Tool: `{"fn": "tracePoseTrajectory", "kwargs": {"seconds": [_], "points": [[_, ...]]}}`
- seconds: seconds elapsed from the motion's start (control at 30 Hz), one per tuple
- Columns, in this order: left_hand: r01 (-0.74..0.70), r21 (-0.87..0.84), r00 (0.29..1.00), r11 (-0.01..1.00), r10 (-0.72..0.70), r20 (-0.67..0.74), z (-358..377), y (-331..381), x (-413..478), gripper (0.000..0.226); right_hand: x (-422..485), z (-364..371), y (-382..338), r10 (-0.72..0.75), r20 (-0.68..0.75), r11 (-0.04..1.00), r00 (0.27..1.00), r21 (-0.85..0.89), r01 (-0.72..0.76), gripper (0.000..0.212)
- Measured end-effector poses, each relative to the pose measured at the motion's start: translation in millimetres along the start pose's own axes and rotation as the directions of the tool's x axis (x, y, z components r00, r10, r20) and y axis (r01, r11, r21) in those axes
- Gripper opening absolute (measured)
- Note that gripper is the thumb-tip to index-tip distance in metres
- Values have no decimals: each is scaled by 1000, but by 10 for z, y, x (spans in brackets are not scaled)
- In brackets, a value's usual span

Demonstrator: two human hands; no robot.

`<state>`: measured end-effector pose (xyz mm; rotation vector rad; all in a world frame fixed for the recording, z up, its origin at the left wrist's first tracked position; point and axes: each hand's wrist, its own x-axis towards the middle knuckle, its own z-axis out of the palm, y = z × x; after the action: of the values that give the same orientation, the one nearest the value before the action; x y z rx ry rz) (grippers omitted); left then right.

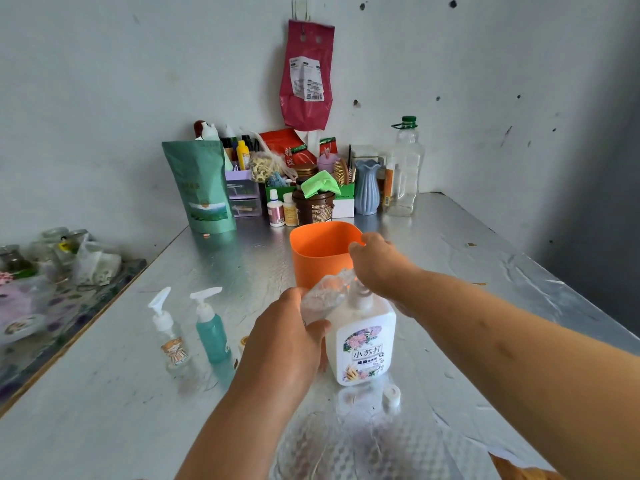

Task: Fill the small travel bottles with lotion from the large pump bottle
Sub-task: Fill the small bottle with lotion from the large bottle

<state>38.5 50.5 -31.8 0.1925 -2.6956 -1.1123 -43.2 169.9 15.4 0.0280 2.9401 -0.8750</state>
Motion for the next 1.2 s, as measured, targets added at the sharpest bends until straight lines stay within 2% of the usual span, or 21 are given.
{"fn": "tracePoseTrajectory", "kwargs": {"seconds": [0.1, 0.4, 0.63, 0.9, 1.07, 1.2], "points": [[5, -5, 1000, 1000, -5, 0, 13, -20, 8, 27, -13, 14, 30, -63, -2, 998, 998, 4, 63, 38], [13, -4, 1000, 1000, -13, -4, 75, -70, 26, 32, 46, 108, 65, -54, -13, 998, 998, 11, 54, 45], [9, -2, 1000, 1000, -9, -1, 37, -22, -6, 34, 102, 43, 26, 46, -9, 986, 999, 163, -44, 52], [-4, 7, 1000, 1000, 4, -5, 29, -27, 5, 31, 57, 29, 40, -42, 21, 998, 999, 45, 41, 38], [2, -5, 1000, 1000, -2, -4, 61, -61, 40, 33, 124, 113, 69, -48, -8, 999, 999, 4, 48, 44], [19, -2, 1000, 1000, -19, 14, 89, -88, 62, 31, 71, 145, 91, -17, -29, 998, 999, 56, 18, 46]]}}
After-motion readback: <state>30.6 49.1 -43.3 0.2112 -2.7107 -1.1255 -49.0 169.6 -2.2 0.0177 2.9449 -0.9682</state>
